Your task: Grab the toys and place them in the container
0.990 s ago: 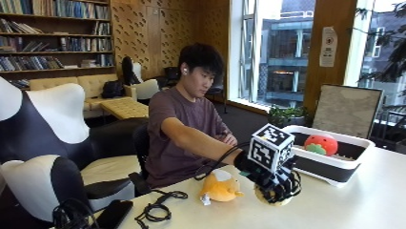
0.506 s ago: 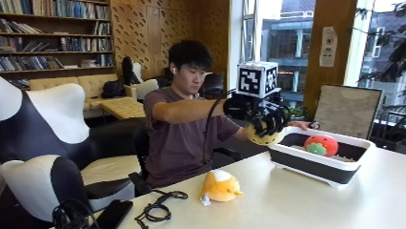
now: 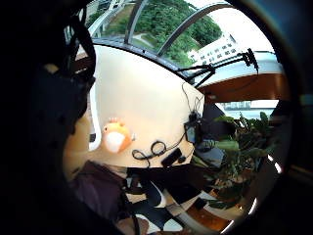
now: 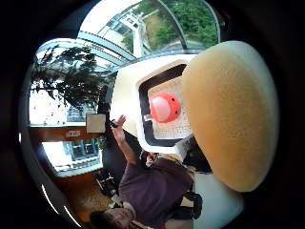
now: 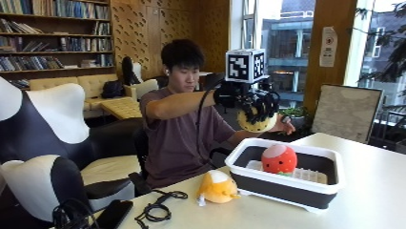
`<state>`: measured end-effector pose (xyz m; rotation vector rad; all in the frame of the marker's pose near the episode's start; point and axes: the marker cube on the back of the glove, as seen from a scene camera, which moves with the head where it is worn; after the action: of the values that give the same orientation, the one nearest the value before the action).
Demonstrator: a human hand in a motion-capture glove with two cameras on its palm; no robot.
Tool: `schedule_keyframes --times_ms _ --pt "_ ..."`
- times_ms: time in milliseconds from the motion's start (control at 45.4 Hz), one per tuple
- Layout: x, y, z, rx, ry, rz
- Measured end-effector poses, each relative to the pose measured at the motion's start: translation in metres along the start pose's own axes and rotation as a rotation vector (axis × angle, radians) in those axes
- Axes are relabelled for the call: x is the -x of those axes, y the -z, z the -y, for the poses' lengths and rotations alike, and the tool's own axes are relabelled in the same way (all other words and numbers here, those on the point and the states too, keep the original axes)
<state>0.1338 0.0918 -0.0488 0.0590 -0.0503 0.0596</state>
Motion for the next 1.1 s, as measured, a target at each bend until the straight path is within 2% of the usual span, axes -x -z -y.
schedule_keyframes --times_ms 198,352,682,968,1100 --pt "0.010 -0.013 0.004 0.051 0.021 0.016" --pt "0.020 -0.039 0.005 0.269 0.007 0.000" --pt "0.003 -0.043 0.006 0.182 -0.003 0.083" --pt "-0.063 -0.057 -0.033 0.256 -0.091 0.059" --pt "-0.093 -0.093 -0.065 0.357 -0.095 0.014"
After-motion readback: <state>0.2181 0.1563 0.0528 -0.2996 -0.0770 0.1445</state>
